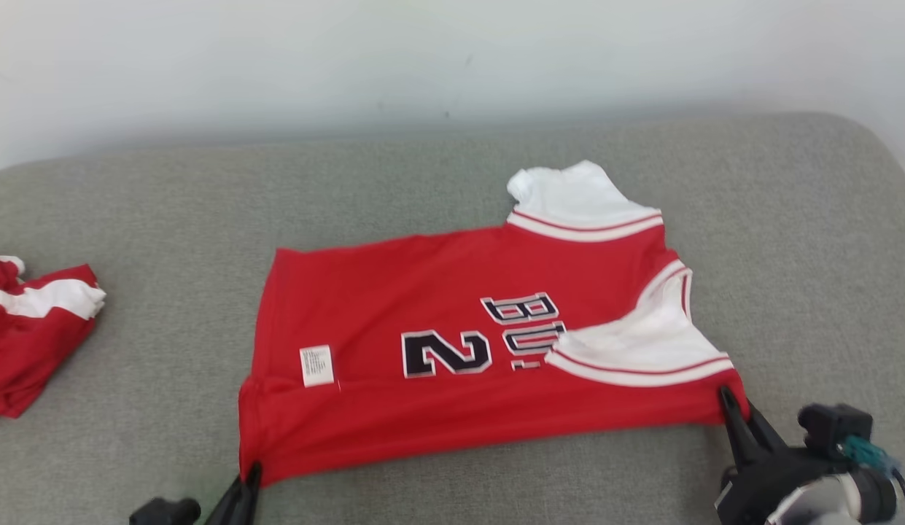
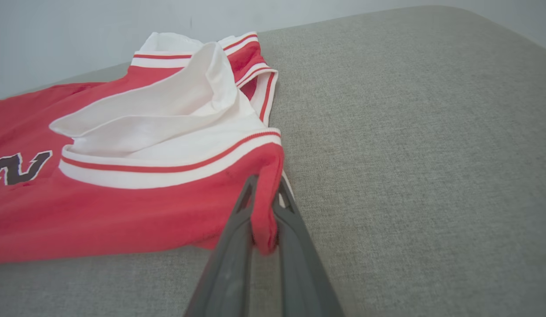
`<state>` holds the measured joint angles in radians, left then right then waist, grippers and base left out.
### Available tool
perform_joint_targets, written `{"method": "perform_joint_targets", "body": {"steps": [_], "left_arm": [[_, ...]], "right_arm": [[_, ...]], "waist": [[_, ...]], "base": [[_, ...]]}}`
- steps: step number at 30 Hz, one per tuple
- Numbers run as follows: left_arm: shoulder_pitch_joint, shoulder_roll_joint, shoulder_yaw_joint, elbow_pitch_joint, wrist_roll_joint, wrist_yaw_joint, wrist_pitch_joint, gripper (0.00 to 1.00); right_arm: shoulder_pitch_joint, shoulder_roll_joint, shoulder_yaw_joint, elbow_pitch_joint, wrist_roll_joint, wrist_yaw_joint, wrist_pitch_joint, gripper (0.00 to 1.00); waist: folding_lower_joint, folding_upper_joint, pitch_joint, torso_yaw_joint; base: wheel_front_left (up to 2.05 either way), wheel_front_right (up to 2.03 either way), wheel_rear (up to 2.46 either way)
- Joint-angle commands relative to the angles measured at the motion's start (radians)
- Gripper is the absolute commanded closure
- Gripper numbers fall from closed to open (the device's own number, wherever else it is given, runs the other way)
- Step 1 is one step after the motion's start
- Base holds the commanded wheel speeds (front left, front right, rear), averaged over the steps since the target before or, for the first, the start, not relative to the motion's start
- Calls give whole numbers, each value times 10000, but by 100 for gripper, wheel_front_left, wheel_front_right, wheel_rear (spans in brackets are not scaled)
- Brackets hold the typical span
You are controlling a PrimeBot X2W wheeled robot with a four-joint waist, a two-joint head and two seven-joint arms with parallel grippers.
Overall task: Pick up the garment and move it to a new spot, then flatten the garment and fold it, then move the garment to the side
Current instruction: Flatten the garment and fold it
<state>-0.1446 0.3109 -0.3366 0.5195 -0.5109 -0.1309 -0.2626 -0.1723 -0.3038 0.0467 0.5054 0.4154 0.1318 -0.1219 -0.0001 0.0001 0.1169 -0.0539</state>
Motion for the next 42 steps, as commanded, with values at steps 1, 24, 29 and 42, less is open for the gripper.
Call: {"method": "perform_joint_targets", "body": {"steps": [1, 24, 29, 42], "left_arm": [[375, 70, 68, -168, -134, 112, -31, 100], [1650, -304, 1369, -2527, 891, 1010, -27, 0], [1966, -643, 2378, -3493, 1699, 1094, -29, 0], [2438, -1362, 3949, -4337, 3290, 1039, -31, 0]], "right_arm": [[482, -33, -197, -404, -4, -25, 153, 100], [2423, 1384, -1264, -4122, -677, -25, 598, 0], [2301, 1567, -983, -4160, -808, -25, -92, 0], [1892, 1909, -643, -3187, -1202, -25, -1356, 0]], "waist": [[1, -1, -249, 198], [1, -1, -894, 478], [1, -1, -1075, 544], [1, -1, -1195, 655]], "base": [[0, 0, 0], [0, 0, 0], [0, 0, 0], [0, 0, 0]]}}
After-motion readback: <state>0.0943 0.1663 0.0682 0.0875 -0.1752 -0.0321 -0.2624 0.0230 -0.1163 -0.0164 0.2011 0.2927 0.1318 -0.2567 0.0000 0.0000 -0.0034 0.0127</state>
